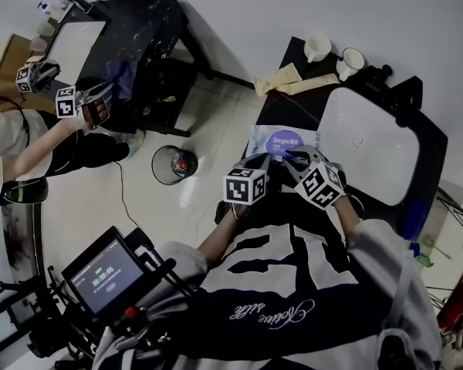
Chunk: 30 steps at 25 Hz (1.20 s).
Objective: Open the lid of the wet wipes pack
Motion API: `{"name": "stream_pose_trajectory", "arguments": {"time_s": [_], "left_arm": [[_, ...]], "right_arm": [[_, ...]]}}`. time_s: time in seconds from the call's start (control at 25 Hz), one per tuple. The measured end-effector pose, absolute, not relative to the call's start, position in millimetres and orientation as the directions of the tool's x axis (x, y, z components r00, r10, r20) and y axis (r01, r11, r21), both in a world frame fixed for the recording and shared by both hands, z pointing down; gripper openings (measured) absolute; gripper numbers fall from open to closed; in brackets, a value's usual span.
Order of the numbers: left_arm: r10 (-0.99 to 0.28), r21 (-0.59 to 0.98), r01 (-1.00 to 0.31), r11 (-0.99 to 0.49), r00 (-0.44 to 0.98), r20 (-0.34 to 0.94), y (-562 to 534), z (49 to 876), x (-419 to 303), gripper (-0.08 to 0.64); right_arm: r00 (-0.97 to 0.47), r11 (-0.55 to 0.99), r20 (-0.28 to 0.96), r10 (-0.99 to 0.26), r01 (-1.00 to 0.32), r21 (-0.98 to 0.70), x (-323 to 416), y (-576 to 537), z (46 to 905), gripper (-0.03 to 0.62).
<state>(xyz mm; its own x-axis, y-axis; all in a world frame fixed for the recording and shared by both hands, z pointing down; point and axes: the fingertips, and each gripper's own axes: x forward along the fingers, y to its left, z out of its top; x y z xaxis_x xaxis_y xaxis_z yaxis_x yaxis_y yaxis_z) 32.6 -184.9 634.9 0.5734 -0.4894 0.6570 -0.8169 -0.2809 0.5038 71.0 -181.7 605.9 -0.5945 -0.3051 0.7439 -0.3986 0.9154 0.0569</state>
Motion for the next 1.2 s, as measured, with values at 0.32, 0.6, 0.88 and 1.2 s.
{"name": "stream_pose_trajectory", "arguments": {"time_s": [0.32, 0.6, 0.88, 1.2], "left_arm": [[-0.484, 0.52, -0.81, -0.271, 0.581, 0.654, -186, 639, 32, -0.002], [-0.469, 0.528, -0.807, -0.265, 0.586, 0.661, -188, 642, 34, -0.002], [-0.456, 0.508, -0.818, -0.269, 0.573, 0.681, -188, 649, 37, -0.002], [-0.453, 0.491, -0.819, -0.297, 0.573, 0.683, -188, 650, 39, -0.002]], "right_arm": [[-0.566, 0.966, 0.786, -0.249, -0.206, 0.158, 55, -179, 613, 0.058], [-0.539, 0.964, 0.803, -0.254, -0.077, 0.254, 55, -180, 621, 0.06], [-0.536, 0.951, 0.798, -0.276, -0.035, 0.306, 56, -182, 623, 0.058], [-0.668, 0.937, 0.657, -0.349, -0.266, 0.227, 50, -204, 579, 0.054]]}}
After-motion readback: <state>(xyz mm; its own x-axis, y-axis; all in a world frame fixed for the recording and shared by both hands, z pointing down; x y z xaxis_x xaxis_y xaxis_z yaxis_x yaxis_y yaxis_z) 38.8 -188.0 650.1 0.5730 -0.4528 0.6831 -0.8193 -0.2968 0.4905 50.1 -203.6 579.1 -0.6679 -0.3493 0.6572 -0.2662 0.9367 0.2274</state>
